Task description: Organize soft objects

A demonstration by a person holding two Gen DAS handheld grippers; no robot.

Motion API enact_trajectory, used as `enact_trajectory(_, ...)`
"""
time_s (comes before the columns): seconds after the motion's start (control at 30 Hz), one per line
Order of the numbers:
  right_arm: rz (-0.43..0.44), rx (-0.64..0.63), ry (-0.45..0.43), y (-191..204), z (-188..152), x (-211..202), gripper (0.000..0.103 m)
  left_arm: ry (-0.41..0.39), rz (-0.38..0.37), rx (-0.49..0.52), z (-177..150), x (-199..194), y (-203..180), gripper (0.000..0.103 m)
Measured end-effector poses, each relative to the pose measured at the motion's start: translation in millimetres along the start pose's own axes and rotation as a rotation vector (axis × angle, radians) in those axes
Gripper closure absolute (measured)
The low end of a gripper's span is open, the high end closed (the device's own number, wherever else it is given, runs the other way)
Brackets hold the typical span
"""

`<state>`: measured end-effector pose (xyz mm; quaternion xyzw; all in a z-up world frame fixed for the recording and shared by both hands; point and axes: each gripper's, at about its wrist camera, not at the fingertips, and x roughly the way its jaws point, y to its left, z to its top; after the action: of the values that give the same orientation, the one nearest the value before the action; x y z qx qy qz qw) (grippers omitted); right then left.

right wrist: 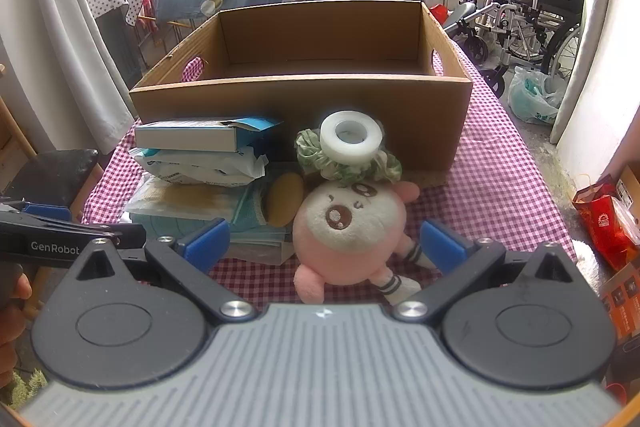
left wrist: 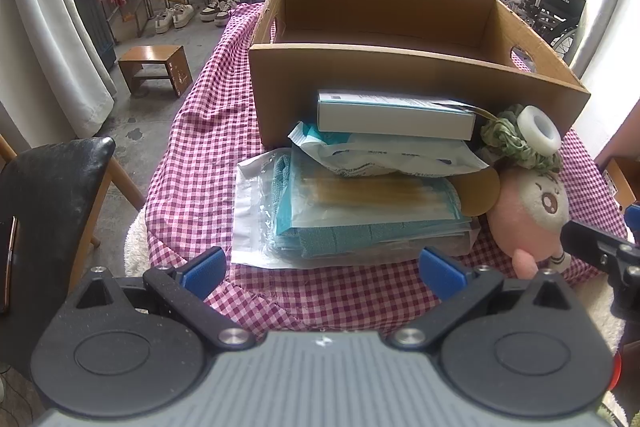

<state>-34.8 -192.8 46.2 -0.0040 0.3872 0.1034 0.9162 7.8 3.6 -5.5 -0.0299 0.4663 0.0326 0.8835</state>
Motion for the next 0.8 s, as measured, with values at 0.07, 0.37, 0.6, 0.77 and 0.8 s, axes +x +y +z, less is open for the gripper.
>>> enact_trajectory(0.07,0.002,0.002,0.005,-0.2,-0.3,0.5,0.001,0.001,-0.001,-0.004,-0.1,0.0,0.4,0.0)
enact_trajectory(0.37,0.005,0.024,0.025,-2.3,-2.1,4.5,0.001,-0.002,0.008,-0.006,-0.4,-0.2,1.3,0.0)
enact_trajectory(0.6,0.007,0.022,0.032,-2.1,-3.2,4.8,0.001,-0.004,0.014,-0.002,-1.0,-1.1,0.6,0.0)
enact_trajectory(0.77,0.007,0.022,0.037,-2.2,-4.4,5.0,0.001,-0.002,0.02,-0.002,-1.8,-1.1,0.4,0.0)
enact_trajectory(0.8,0.008,0.023,0.039,-2.3,-4.7,5.3,0.001,-0.002,0.021,-0.002,-1.6,-1.4,0.3,0.0)
